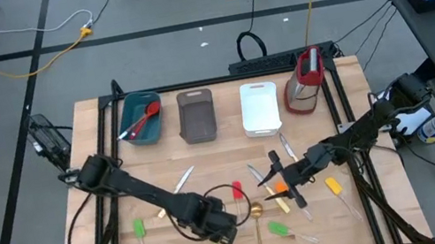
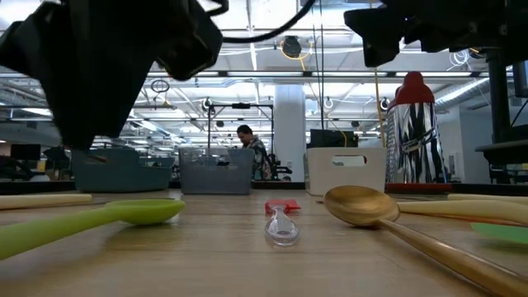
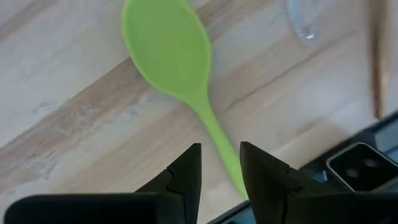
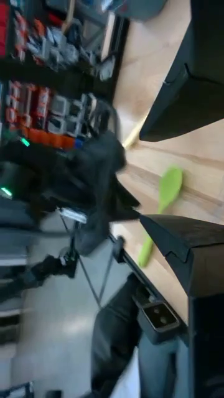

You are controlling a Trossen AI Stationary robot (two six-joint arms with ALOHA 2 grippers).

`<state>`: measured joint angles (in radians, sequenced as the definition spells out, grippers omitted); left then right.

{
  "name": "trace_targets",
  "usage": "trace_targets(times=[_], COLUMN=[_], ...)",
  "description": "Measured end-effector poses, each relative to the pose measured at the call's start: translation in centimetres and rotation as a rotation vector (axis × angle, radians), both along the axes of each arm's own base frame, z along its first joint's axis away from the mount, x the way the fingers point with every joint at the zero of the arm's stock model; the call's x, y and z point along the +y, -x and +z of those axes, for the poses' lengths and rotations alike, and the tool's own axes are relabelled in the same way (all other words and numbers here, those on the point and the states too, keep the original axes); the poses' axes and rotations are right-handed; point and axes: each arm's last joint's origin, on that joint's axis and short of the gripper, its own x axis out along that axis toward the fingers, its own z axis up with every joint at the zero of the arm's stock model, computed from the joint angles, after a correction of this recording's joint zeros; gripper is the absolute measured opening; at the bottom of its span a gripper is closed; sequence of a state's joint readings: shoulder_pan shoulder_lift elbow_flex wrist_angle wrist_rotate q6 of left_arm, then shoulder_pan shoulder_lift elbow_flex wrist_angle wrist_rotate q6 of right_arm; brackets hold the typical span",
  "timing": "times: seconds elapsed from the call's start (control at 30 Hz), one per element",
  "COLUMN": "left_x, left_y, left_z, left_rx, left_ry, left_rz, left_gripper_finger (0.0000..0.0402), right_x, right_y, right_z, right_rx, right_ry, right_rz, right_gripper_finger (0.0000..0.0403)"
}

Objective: Pick & Place Kitchen Items
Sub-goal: Put the green serving spoon into the blue bin

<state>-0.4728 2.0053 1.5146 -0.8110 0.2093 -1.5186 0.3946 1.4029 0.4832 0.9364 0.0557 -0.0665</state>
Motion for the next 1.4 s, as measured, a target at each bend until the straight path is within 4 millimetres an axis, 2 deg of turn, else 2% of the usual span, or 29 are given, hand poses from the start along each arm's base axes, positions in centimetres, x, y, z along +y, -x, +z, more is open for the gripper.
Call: trace_targets(times=[0.2,0.53,0.87,1.4], left_x=[-0.1,0.1,-0.4,0.1], left_y=[-0.3,-0.4,-0.8,-0.8], left_z=[-1.3,-1.6,-4.7,-5.4], left_rx=[0.032,0.011,0.093,0.033], left_ry=[-0.015,-0.069,-0.053,-0.145], left_rz=[0.016,0.029,-0.005,-0.294], left_gripper_finger=[0.0113,0.0113,0.0113,0.0112], right_x=[0.0,0.0,0.0,0.0], right_y=[0.0,0.0,0.0,0.0], right_z=[-0.1,-0.1,-0.1,-0.2], right_rx=[0.006,0.007,0.010,0.013], right_ry=[0.003,0.005,0.007,0.008], right_rz=[0.000,0.000,0.000,0.000], right_gripper_finger=[0.0196,0.0196,0.0196,0.0196])
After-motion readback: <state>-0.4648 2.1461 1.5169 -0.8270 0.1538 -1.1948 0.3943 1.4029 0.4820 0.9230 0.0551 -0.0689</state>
